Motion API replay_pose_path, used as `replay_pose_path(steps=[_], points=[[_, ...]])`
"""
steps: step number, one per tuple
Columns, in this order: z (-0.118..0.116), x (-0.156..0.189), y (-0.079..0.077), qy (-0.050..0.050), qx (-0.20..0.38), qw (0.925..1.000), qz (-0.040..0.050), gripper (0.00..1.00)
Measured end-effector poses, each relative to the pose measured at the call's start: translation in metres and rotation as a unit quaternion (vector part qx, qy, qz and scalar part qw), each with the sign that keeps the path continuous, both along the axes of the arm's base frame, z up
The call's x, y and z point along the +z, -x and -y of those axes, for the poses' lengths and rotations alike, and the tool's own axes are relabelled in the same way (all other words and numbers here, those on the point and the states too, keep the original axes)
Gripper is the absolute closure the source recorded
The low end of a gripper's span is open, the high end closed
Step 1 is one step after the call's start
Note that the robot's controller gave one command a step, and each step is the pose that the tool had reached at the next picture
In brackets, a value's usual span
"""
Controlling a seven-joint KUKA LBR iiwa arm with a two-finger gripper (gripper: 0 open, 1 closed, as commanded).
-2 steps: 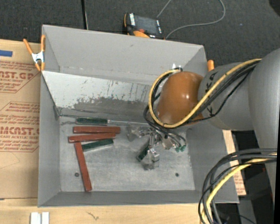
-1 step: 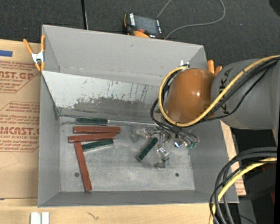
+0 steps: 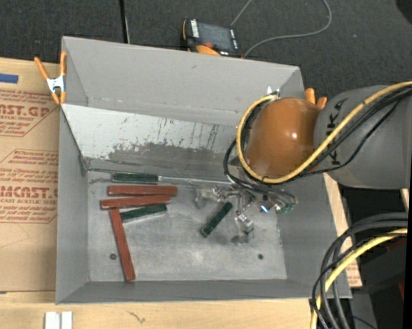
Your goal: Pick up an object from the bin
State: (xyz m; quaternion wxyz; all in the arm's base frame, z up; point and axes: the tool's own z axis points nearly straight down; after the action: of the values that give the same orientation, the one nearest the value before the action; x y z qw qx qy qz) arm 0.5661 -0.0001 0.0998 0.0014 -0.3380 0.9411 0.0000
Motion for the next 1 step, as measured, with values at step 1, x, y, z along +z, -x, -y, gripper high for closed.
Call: replay_pose_path(steps=[1], points=[[-0.0066,-0.0309,-0.0121,0.0,0.088,0.9961,-0.001,0.0]])
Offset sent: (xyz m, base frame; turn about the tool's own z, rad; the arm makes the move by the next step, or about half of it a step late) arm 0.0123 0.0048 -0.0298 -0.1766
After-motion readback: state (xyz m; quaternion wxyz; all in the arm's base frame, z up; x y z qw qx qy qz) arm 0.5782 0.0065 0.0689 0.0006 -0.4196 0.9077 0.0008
